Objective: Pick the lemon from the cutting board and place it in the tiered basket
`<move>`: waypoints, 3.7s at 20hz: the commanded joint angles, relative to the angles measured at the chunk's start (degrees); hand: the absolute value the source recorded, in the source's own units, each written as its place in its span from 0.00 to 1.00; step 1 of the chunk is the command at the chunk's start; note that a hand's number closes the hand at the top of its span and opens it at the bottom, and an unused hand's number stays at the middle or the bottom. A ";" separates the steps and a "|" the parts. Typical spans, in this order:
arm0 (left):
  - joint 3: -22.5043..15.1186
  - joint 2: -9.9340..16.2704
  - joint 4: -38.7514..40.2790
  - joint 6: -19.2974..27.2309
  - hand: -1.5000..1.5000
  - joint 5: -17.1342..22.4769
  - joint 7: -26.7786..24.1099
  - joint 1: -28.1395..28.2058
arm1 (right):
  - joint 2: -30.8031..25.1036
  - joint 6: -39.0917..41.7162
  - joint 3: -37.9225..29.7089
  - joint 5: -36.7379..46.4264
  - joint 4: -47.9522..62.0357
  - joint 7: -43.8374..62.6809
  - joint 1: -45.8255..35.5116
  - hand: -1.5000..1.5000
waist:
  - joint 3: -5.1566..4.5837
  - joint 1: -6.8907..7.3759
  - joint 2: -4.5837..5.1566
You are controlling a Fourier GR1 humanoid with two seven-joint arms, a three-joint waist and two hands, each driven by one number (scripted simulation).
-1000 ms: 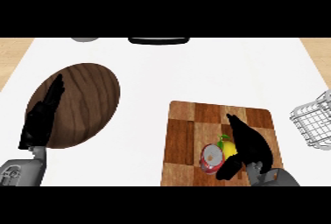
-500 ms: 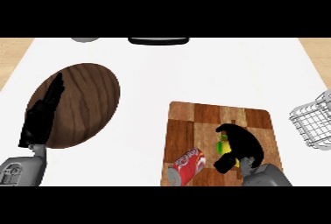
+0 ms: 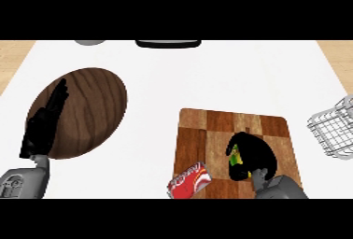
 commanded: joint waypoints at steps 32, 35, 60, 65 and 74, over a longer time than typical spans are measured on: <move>2.36 1.08 -3.03 -1.88 0.50 0.08 0.84 3.19 | -24.50 -9.01 -35.97 -16.96 -58.08 -34.03 27.77 1.00 | 0.35 -1.79 -0.15; 2.15 -0.41 -1.54 -1.16 0.50 0.35 0.48 1.62 | -24.68 -5.67 -40.83 -25.52 -52.24 -35.35 22.82 1.00 | 0.30 -1.91 -0.05; 0.71 -4.25 -1.02 -0.07 0.50 -2.87 0.73 -0.09 | -39.59 -5.45 -50.40 -6.87 -0.25 -65.42 -0.66 1.00 | 0.38 0.50 0.42; -0.74 -4.76 -3.38 -0.80 0.50 -3.58 -0.09 2.55 | -38.82 -5.75 -48.27 -6.35 10.89 -74.33 -2.02 1.00 | 0.40 0.82 0.45; 2.83 -1.48 -0.15 -3.55 0.50 -1.69 1.76 -2.77 | -36.70 4.47 -45.87 -9.47 23.46 -68.00 -9.30 0.00 | 0.35 0.78 0.63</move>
